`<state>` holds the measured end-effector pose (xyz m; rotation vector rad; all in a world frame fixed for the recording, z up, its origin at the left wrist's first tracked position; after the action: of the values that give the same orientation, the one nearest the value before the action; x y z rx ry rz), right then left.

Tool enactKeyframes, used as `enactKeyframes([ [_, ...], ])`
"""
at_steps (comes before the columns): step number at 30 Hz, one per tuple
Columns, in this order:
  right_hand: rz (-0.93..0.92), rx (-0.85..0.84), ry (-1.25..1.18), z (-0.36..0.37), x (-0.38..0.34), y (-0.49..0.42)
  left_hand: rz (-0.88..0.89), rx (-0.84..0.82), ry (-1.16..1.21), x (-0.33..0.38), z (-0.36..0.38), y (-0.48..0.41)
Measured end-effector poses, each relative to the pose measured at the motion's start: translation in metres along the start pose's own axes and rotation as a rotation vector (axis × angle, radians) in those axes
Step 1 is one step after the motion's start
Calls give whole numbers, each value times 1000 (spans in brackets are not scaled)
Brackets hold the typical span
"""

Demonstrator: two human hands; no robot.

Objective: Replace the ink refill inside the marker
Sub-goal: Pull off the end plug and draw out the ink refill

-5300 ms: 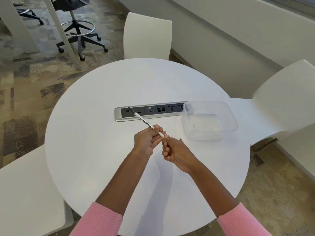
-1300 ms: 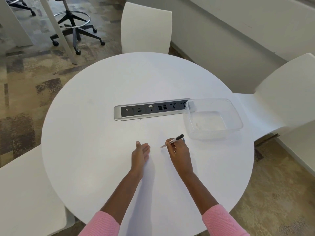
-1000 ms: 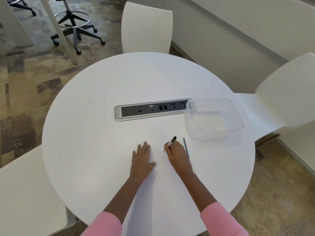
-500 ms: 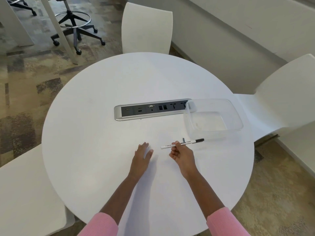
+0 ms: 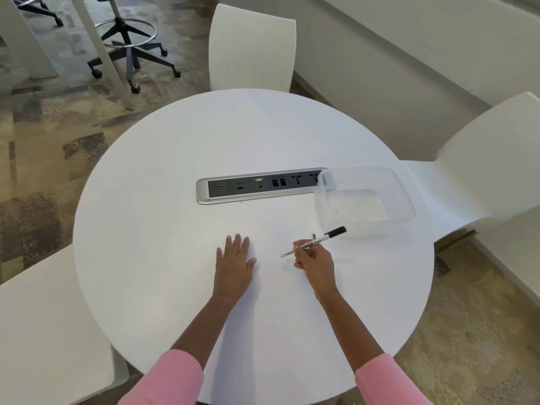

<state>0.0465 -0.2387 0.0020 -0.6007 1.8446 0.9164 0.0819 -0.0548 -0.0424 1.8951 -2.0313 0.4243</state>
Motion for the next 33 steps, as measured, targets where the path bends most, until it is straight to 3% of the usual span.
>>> enactKeyframes([
  [2,-183,63,164,-4,-15,2,56,7,-179,-8,7,2],
  [8,-622,22,350,12,-44,21,104,63,-128,-10,11,5],
  [12,-482,-129,570,32,-6,12,92,42,-130,-14,16,6],
  [20,-613,-1,396,22,-27,21,86,27,-143,-13,14,6],
  [23,-528,1,377,20,-19,15,70,13,-108,-12,12,6],
  [28,-295,35,93,7,-13,2,101,-55,-40,-1,15,6],
  [33,-263,-30,56,13,-26,-3,115,-73,-16,4,15,10],
])
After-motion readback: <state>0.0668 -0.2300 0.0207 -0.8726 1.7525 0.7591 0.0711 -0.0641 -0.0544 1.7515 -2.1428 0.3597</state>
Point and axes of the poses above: each hand's wrist, its own y-axis away from the middle knuckle, its own z-axis out of the palm, x = y × z, the point moved 10 cm from there along -y, towards the middle knuckle, and after that the axes turned 14 degrees about x, right-handed, at the moved point
